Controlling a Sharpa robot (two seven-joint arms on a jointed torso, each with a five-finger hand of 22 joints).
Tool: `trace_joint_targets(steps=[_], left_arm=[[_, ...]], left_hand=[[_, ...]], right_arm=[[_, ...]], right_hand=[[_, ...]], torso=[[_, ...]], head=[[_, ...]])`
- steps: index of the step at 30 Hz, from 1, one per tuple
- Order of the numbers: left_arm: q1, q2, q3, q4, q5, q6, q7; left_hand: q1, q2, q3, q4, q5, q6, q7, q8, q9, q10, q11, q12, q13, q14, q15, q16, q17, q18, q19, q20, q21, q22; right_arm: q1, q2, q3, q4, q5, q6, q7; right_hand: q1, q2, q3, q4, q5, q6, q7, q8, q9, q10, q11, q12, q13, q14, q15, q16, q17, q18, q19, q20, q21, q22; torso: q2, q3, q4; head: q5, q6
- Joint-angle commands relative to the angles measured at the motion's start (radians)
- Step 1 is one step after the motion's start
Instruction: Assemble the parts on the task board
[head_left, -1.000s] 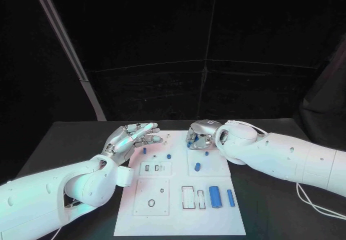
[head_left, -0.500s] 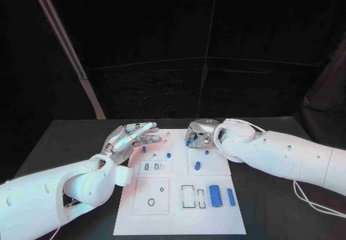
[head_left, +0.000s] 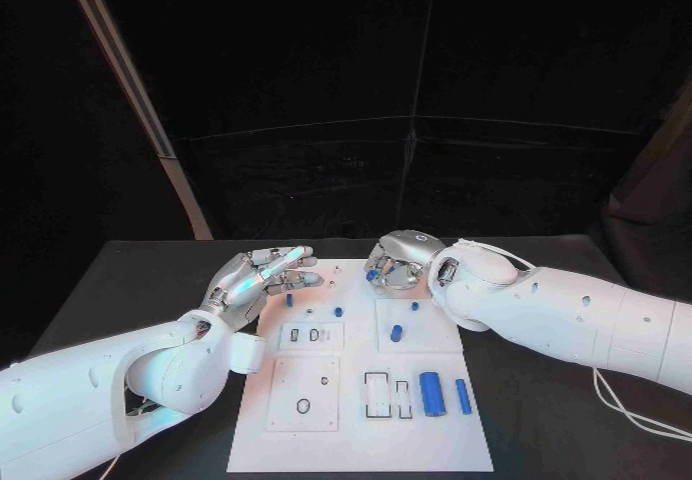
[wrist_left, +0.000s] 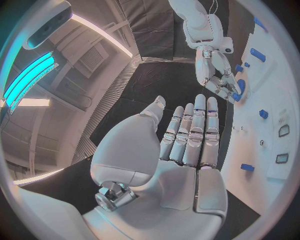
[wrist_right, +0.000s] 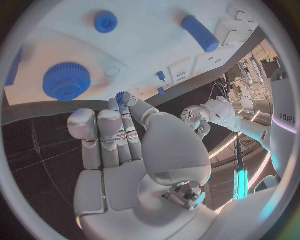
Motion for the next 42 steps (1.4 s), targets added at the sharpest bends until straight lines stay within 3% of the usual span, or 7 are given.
trace_joint_targets(steps=[1, 7, 8, 14, 21, 27, 42], left_arm=[[0.002, -0.001, 0.001, 0.000, 0.000, 0.014, 0.000], [0.002, 0.003, 0.001, -0.004, 0.000, 0.015, -0.002], [0.002, 0.004, 0.001, -0.005, 0.000, 0.016, -0.002], [0.004, 0.006, 0.001, -0.006, 0.000, 0.017, -0.004], [0.004, 0.012, 0.001, -0.013, 0.000, 0.018, -0.005], [0.006, 0.009, 0.001, -0.010, 0.000, 0.017, -0.006], [0.007, 0.008, 0.001, -0.012, 0.000, 0.017, -0.007]], left_hand=[[0.010, 0.000, 0.000, -0.008, 0.001, 0.004, 0.004, -0.006, -0.001, 0.005, 0.002, -0.004, -0.001, -0.004, 0.001, -0.004, 0.002, 0.005, -0.003, 0.001, -0.003, -0.001], [0.010, 0.000, 0.000, -0.008, 0.001, 0.004, 0.004, -0.006, -0.001, 0.005, 0.002, -0.004, -0.001, -0.004, 0.001, -0.004, 0.002, 0.005, -0.003, 0.001, -0.003, -0.001], [0.010, 0.000, 0.000, -0.008, 0.001, 0.004, 0.004, -0.006, -0.001, 0.005, 0.002, -0.004, -0.001, -0.004, 0.001, -0.004, 0.002, 0.005, -0.003, 0.001, -0.003, -0.001], [0.010, 0.000, 0.000, -0.008, 0.001, 0.004, 0.004, -0.006, -0.001, 0.005, 0.002, -0.004, -0.001, -0.004, 0.001, -0.004, 0.002, 0.005, -0.003, 0.001, -0.003, -0.001], [0.010, 0.000, 0.000, -0.009, 0.001, 0.004, 0.004, -0.007, -0.002, 0.004, 0.002, -0.005, -0.001, -0.004, 0.001, -0.005, 0.002, 0.005, -0.004, 0.001, -0.003, -0.001], [0.010, 0.000, 0.000, -0.009, 0.001, 0.004, 0.004, -0.007, -0.002, 0.004, 0.002, -0.005, -0.001, -0.004, 0.001, -0.005, 0.002, 0.005, -0.004, 0.001, -0.003, -0.001], [0.010, 0.000, 0.000, -0.009, 0.001, 0.004, 0.004, -0.007, -0.002, 0.004, 0.002, -0.005, -0.001, -0.004, 0.001, -0.005, 0.002, 0.005, -0.004, 0.001, -0.003, -0.001]], right_arm=[[0.006, 0.015, 0.002, -0.012, 0.030, -0.078, 0.000], [0.013, 0.078, 0.003, -0.081, 0.039, -0.087, -0.024], [0.013, 0.090, 0.003, -0.092, 0.040, -0.085, -0.025], [0.017, 0.149, 0.003, -0.147, 0.043, -0.077, -0.027], [0.019, 0.197, 0.003, -0.197, 0.044, -0.036, -0.028], [0.019, 0.208, 0.003, -0.207, 0.044, -0.011, -0.036], [0.019, 0.221, 0.003, -0.219, 0.000, 0.008, -0.081]], right_hand=[[-0.007, -0.010, 0.005, 0.006, 0.002, 0.003, 0.002, -0.003, 0.001, 0.003, 0.000, -0.002, -0.001, 0.011, -0.003, 0.005, 0.000, -0.012, 0.003, 0.003, 0.006, 0.002], [-0.017, -0.017, 0.010, 0.016, 0.001, 0.002, 0.003, -0.006, 0.000, -0.001, 0.002, -0.004, -0.001, 0.009, -0.002, 0.010, 0.001, -0.012, 0.002, 0.004, 0.009, 0.005], [-0.018, -0.017, 0.011, 0.017, 0.001, 0.001, 0.003, -0.007, 0.000, -0.001, 0.002, -0.004, -0.001, 0.009, -0.002, 0.010, 0.001, -0.012, 0.002, 0.004, 0.009, 0.005], [-0.022, -0.022, 0.014, 0.022, 0.001, -0.001, 0.004, -0.009, -0.001, -0.006, 0.003, -0.005, -0.002, 0.008, -0.001, 0.012, 0.001, -0.012, 0.001, 0.005, 0.010, 0.005], [-0.027, -0.028, 0.016, 0.026, 0.001, -0.004, 0.004, -0.011, -0.001, -0.010, 0.004, -0.006, -0.002, 0.006, 0.000, 0.014, 0.000, -0.012, -0.001, 0.006, 0.011, 0.005], [-0.030, -0.031, 0.017, 0.030, 0.001, -0.005, 0.005, -0.012, -0.002, -0.013, 0.004, -0.006, -0.002, 0.005, 0.001, 0.014, -0.002, -0.012, -0.002, 0.007, 0.011, 0.005], [-0.034, -0.036, 0.018, 0.034, 0.001, -0.007, 0.005, -0.013, -0.002, -0.015, 0.005, -0.005, -0.002, 0.003, 0.001, 0.012, -0.008, -0.011, -0.005, 0.008, 0.010, 0.003]], torso=[[0.001, 0.0002, 0.0034], [0.005, -0.0016, 0.0106], [0.005, -0.0012, 0.0091], [0.014, -0.0050, 0.0173], [0.019, -0.0080, 0.0234], [0.019, -0.0060, 0.0191], [0.019, -0.0064, 0.0191]], head=[[0.000, 0.003], [-0.001, 0.008], [0.001, 0.008], [-0.006, 0.017], [-0.012, 0.019], [-0.005, 0.017], [-0.004, 0.013]])
